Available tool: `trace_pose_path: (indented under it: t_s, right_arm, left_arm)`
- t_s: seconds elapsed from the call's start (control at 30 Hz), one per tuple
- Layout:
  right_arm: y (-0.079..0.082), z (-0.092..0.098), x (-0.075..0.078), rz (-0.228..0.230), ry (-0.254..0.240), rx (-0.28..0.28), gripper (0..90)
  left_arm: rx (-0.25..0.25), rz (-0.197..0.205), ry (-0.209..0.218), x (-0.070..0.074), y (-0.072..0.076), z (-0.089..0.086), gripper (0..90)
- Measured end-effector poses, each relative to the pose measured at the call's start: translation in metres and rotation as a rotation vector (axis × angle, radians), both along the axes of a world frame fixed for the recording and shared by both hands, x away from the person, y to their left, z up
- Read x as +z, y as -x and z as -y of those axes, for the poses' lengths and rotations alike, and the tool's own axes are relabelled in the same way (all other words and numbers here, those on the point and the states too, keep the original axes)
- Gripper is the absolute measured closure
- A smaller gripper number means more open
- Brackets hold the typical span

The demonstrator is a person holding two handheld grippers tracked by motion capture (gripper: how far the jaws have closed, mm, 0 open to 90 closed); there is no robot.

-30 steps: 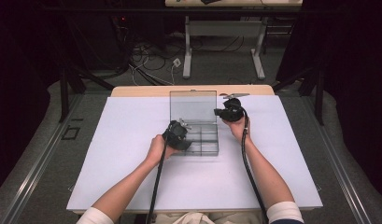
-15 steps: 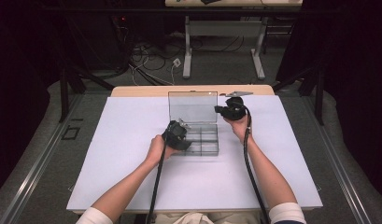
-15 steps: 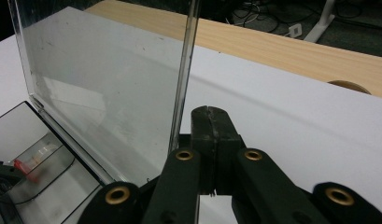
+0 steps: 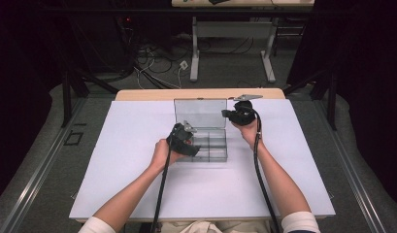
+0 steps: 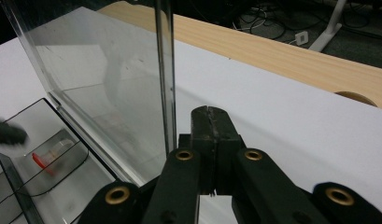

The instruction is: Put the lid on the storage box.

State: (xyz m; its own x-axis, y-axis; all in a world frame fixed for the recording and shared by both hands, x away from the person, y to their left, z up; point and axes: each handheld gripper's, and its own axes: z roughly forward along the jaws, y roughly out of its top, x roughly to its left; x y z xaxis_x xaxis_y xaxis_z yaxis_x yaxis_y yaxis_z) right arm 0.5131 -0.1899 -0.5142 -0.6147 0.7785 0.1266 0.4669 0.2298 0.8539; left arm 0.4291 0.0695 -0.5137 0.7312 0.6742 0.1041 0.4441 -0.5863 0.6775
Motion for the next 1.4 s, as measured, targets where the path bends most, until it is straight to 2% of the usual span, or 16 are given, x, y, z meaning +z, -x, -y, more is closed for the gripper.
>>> trace_pose_path:
  t_s: [0.03, 0.13, 0.17, 0.27, 0.3, 0.33, 0.37, 0.4, 0.43, 0.5, 0.6, 0.73, 0.97, 1.17, 1.3, 1.4]
  right_arm:
    - [0.0, 0.0, 0.0, 0.002, -0.003, 0.006, 90.0]
    - [0.002, -0.001, 0.002, 0.004, 0.0, 0.009, 90.0]
    - [0.003, -0.001, 0.002, 0.005, 0.002, 0.012, 90.0]
    - [0.004, -0.001, 0.003, 0.007, 0.002, 0.016, 90.0]
    - [0.005, -0.001, 0.003, 0.014, 0.006, 0.012, 90.0]
    - [0.005, -0.001, 0.002, 0.01, 0.008, 0.016, 90.0]
    - [0.005, -0.001, 0.002, 0.012, 0.007, 0.016, 90.0]
    - [0.006, -0.002, 0.002, 0.006, 0.005, 0.016, 90.0]
    - [0.006, -0.002, 0.001, 0.008, 0.008, 0.021, 90.0]
    - [0.007, -0.002, 0.001, 0.006, 0.012, 0.028, 90.0]
    - [0.008, -0.003, 0.002, 0.008, 0.011, 0.029, 89.9]
    - [0.01, 0.0, 0.007, 0.018, 0.025, 0.018, 88.1]
    - [0.023, 0.014, 0.025, 0.021, 0.049, -0.001, 78.4]
    - [0.04, 0.025, 0.046, 0.037, 0.081, 0.024, 69.5]
    - [0.05, 0.021, 0.062, 0.058, 0.097, 0.045, 64.4]
    - [0.051, 0.013, 0.071, 0.064, 0.104, 0.046, 63.6]
  left_arm:
    - [0.02, 0.05, 0.023, 0.01, 0.001, -0.005, 23.3]
    - [0.076, 0.161, 0.014, 0.034, -0.001, -0.016, 6.8]
    - [0.093, 0.199, 0.013, 0.042, -0.002, -0.02, 6.0]
    - [0.141, 0.26, 0.021, 0.062, -0.011, -0.028, 2.4]
    - [0.152, 0.269, 0.029, 0.065, -0.013, -0.029, 2.3]
    - [0.158, 0.278, 0.029, 0.069, -0.017, -0.03, 3.8]
    - [0.16, 0.284, 0.009, 0.073, -0.019, -0.031, 8.0]
    - [0.165, 0.296, 0.014, 0.074, -0.021, -0.031, 15.4]
    - [0.149, 0.294, 0.005, 0.075, -0.023, -0.032, 20.4]
    - [0.141, 0.322, -0.01, 0.075, -0.025, -0.031, 33.0]
    - [0.127, 0.326, 0.009, 0.074, -0.024, -0.032, 49.6]
    - [0.121, 0.332, 0.028, 0.075, -0.022, -0.034, 62.9]
    - [0.11, 0.333, 0.029, 0.075, -0.021, -0.037, 66.7]
    - [0.107, 0.332, 0.032, 0.075, -0.02, -0.038, 67.0]
    - [0.101, 0.333, 0.029, 0.075, -0.019, -0.039, 67.2]
    - [0.098, 0.334, 0.034, 0.075, -0.018, -0.039, 67.3]
